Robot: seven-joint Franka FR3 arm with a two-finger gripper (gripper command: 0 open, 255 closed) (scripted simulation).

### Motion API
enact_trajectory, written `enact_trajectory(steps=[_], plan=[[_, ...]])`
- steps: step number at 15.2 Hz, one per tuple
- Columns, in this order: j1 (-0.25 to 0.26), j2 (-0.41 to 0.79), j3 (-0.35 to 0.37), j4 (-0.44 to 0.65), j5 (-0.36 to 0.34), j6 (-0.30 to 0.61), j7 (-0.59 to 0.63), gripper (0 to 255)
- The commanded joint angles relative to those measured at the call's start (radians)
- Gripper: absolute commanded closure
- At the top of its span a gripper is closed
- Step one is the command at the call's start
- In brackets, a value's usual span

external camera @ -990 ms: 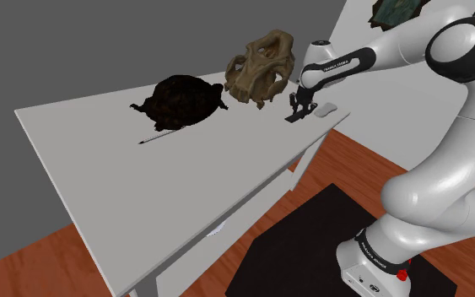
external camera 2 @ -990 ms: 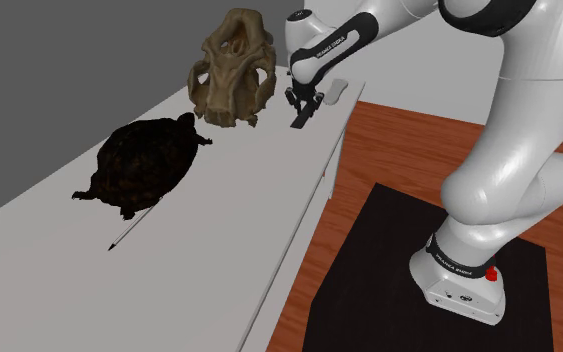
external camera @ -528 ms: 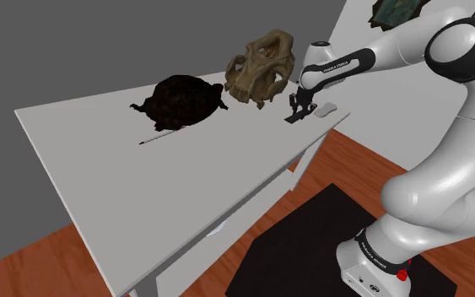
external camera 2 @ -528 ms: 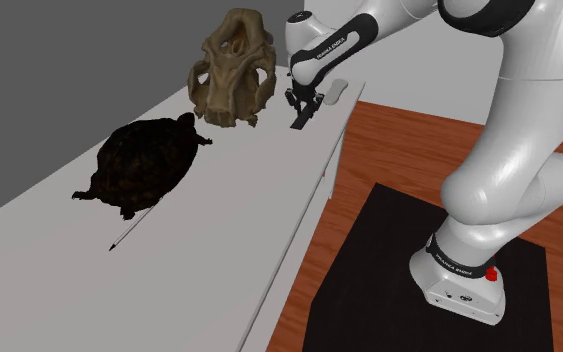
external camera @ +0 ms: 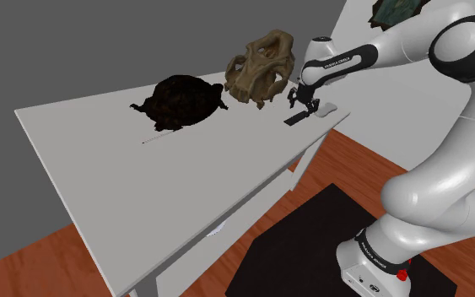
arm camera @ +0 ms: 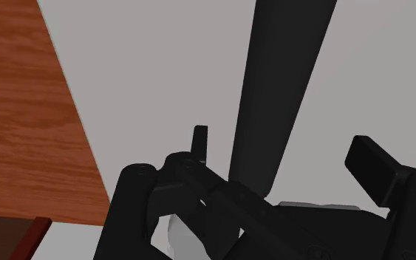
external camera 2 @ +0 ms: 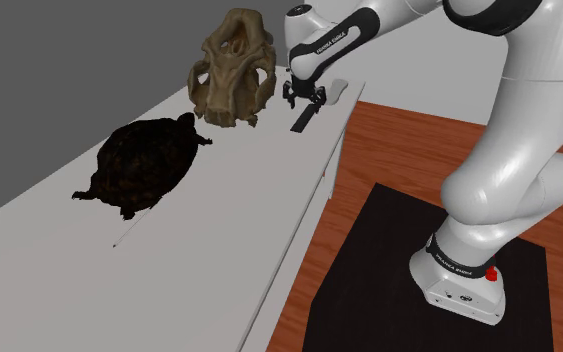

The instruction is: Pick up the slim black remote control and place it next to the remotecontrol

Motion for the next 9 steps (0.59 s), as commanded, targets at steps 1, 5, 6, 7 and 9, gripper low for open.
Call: enact_trajectory(steps=[1,5,6,7,9], plan=[[-0.002,-0.035,0.012,0.011,0.025,-0.043,-0.017,0],[-0.002,-0.051,0.017,0.017,0.037,-0.063,-0.024,0],[-0.002,-0.051,0.017,0.017,0.037,-0.063,-0.024,0],[-0.002,-0.051,0.017,0.017,0.037,-0.063,-0.024,0],[-0.002,-0.051,0.017,0.017,0.037,-0.063,-0.024,0]])
